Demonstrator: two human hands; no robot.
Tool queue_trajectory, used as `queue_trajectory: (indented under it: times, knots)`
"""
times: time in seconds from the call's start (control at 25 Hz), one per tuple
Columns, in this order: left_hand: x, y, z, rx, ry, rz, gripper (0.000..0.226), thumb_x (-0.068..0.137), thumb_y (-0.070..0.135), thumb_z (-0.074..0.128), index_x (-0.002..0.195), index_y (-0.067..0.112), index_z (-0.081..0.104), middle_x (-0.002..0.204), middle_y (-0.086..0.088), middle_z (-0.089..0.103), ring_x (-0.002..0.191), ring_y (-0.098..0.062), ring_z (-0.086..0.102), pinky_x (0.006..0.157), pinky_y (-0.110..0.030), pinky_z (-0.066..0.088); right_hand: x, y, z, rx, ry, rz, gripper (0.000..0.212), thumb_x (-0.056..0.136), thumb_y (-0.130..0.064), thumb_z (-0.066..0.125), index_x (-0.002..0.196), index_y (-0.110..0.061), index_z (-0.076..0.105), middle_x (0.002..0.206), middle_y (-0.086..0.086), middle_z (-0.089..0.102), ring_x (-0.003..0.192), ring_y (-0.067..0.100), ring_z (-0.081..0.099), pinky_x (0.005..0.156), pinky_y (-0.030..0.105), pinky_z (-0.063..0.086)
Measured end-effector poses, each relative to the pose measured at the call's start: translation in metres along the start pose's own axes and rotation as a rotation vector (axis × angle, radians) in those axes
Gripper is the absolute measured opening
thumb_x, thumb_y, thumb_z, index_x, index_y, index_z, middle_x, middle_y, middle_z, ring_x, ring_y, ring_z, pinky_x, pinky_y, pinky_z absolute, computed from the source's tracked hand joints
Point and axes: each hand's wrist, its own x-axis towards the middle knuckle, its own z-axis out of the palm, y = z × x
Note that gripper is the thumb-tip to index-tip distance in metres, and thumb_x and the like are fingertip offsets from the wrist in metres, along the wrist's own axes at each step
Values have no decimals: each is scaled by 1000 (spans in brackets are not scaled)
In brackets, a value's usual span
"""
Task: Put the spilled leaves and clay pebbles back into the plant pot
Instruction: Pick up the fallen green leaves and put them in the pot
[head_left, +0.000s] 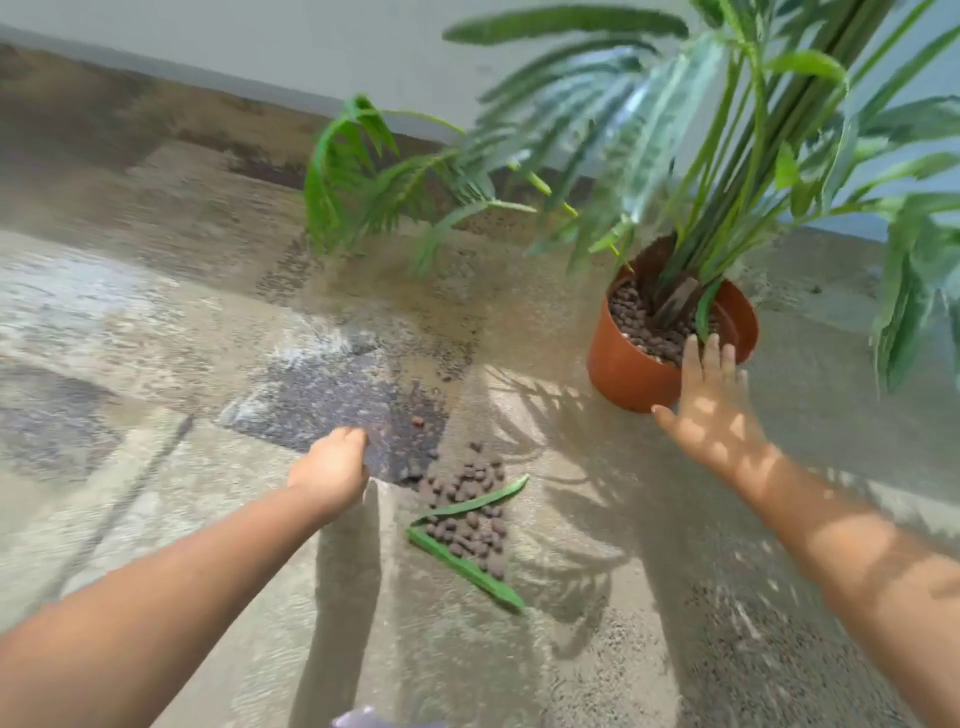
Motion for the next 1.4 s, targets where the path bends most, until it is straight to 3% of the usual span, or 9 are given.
queue_trajectory:
  times: [0.12, 0.28, 0.44, 0.84, 1.0, 1.12, 1.2, 1.28, 1.4]
  knots:
    - [-8, -16, -27, -11, -35, 38, 38, 86, 14, 51, 123, 9, 45, 130, -16, 48, 118, -31, 49, 98, -40, 41, -33, -43, -11, 98, 51, -127, 71, 89, -24, 51, 148, -9, 14, 157, 14, 11, 145, 29, 5, 117, 41, 4]
    - [-14, -4, -37, -68, -31, 106, 41, 85, 13, 57, 125, 11, 46, 131, -13, 50, 113, -27, 54, 96, -39, 44, -77, -92, 19, -4, -247, -338, 52, 95, -29, 40, 144, -20, 28, 157, 5, 16, 145, 22, 11, 117, 44, 4]
    - [-22, 15, -29, -96, -47, 119, 48, 82, 6, 56, 129, 8, 44, 133, -14, 49, 115, -27, 54, 98, -40, 45, -114, -105, 47, 123, -549, -302, 40, 93, -27, 45, 130, -13, 51, 140, 13, 47, 130, 29, 40, 110, 39, 30]
    - [-37, 44, 8, -247, 63, 79, 34, 79, 2, 53, 113, 3, 53, 114, -17, 60, 101, -30, 59, 88, -40, 50, -123, -131, 67, 354, -573, -245, 77, 80, -40, 67, 140, -12, 28, 134, 13, 46, 109, 26, 57, 88, 35, 51]
    - [-55, 37, 63, -251, 43, 32, 24, 78, 2, 48, 98, 13, 55, 105, -12, 57, 83, -23, 53, 73, -30, 44, -147, -140, 94, 251, -572, -395, 72, 86, -41, 58, 142, -16, 20, 153, 20, 12, 92, 27, 65, 69, 33, 58]
    - [-55, 36, 81, -272, 66, 31, 21, 79, 3, 51, 98, 14, 53, 97, -5, 52, 70, -9, 44, 58, -17, 34, -139, -142, 95, 390, -545, -325, 47, 91, -26, 54, 132, -19, 32, 144, 15, 31, 66, 12, 56, 50, 20, 49]
    - [-50, 35, 81, -296, 78, 32, 18, 80, 4, 52, 95, 14, 53, 96, -5, 51, 70, -9, 44, 57, -17, 34, -127, -141, 90, 436, -532, -266, 29, 93, -18, 48, 121, -20, 40, 130, 11, 45, 84, 21, 59, 69, 34, 54]
    - [-44, 34, 79, -321, 96, 32, 18, 79, 3, 52, 94, 13, 54, 97, -6, 52, 74, -14, 48, 64, -23, 40, -114, -141, 87, 430, -553, -241, 26, 93, -16, 45, 118, -19, 42, 120, 10, 51, 98, 30, 57, 81, 43, 51]
    - [-34, 34, 77, -357, 157, 20, 18, 80, 3, 52, 95, 13, 53, 105, -6, 51, 78, -15, 52, 71, -31, 52, -96, -140, 86, 501, -595, -221, 38, 92, -7, 47, 128, -17, 42, 102, 7, 57, 69, 13, 55, 63, 25, 52]
